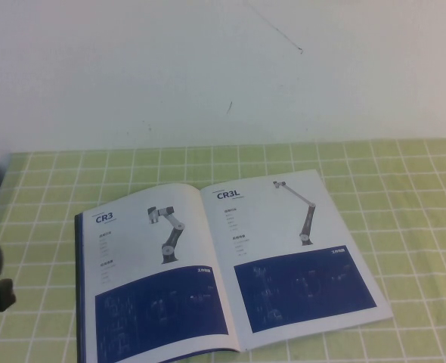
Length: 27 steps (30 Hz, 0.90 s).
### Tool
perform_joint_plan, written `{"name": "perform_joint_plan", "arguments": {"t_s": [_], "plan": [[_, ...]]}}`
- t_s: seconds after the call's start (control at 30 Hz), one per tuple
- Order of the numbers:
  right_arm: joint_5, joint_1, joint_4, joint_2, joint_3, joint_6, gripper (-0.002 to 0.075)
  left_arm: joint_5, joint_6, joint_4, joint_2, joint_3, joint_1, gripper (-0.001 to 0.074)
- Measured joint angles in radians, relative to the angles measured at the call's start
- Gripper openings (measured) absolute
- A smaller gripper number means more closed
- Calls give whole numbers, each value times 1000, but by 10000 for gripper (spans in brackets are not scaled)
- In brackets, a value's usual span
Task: Close book
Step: 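Close the open booklet and leave it lying on the table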
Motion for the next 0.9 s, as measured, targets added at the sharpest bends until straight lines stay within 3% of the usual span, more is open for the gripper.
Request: {"name": "perform_joint_plan", "arguments": {"t_s": [0.13, 0.27, 0.53, 0.9], "plan": [[119, 7, 228, 222, -65, -254, -3, 105, 58, -20, 154, -76, 0, -4], [139, 81, 377, 446, -113, -461, -3, 202, 85, -28, 315, -175, 0, -4], [43, 316, 393, 859, -246, -539, -3, 211, 87, -30, 545, -250, 0, -4], [-5, 338, 356, 1089, -370, -543, -3, 148, 89, -48, 731, -267, 0, -4]]}}
